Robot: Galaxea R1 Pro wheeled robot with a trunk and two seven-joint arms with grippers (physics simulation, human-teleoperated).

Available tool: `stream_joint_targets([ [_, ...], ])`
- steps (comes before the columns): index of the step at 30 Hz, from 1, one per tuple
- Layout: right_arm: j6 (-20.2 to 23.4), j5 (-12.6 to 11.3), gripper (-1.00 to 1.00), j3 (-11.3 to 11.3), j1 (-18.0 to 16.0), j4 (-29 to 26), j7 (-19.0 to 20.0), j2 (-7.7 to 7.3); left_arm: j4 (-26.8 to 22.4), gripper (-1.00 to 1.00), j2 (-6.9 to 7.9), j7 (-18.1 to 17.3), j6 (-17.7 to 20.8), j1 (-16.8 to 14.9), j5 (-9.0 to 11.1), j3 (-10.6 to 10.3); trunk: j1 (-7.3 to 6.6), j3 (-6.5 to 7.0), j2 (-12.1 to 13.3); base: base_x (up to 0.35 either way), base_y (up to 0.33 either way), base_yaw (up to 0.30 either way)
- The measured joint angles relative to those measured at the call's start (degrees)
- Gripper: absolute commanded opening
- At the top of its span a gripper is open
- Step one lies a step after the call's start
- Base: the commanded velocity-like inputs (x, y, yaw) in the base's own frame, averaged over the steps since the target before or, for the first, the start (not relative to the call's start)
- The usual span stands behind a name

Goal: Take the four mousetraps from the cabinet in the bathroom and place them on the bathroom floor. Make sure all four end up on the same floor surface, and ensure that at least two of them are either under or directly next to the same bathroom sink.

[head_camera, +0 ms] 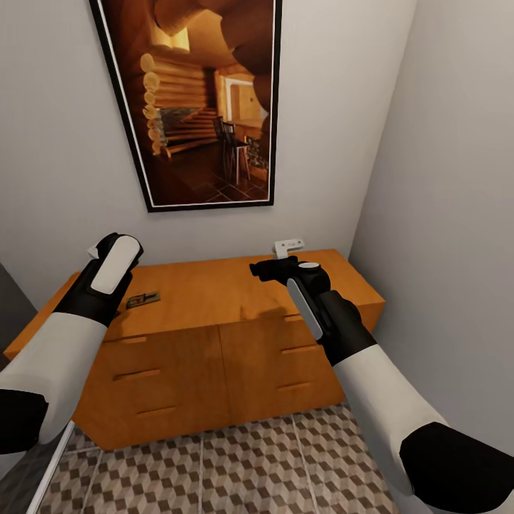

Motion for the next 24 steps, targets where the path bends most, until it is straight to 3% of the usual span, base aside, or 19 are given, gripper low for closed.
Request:
stream_joint_targets([
  [16, 0.0, 0.0, 1.0, 0.0, 0.0, 0.07, 0.0, 0.0, -0.01, 1.0, 0.2, 0.01, -0.06, 0.08, -0.03, -0.67, 0.0, 0.0, 0.0, 0.003, 0.004, 0.0],
  [24, 0.0, 0.0, 1.0, 0.01, 0.01, 0.07, 0.0, -0.01, 0.0, 1.0, 0.35, -0.03, -0.01, 0.14, 0.03, -0.69, -0.02, 0.0, 0.0, 0.12, 0.178, 0.0],
])
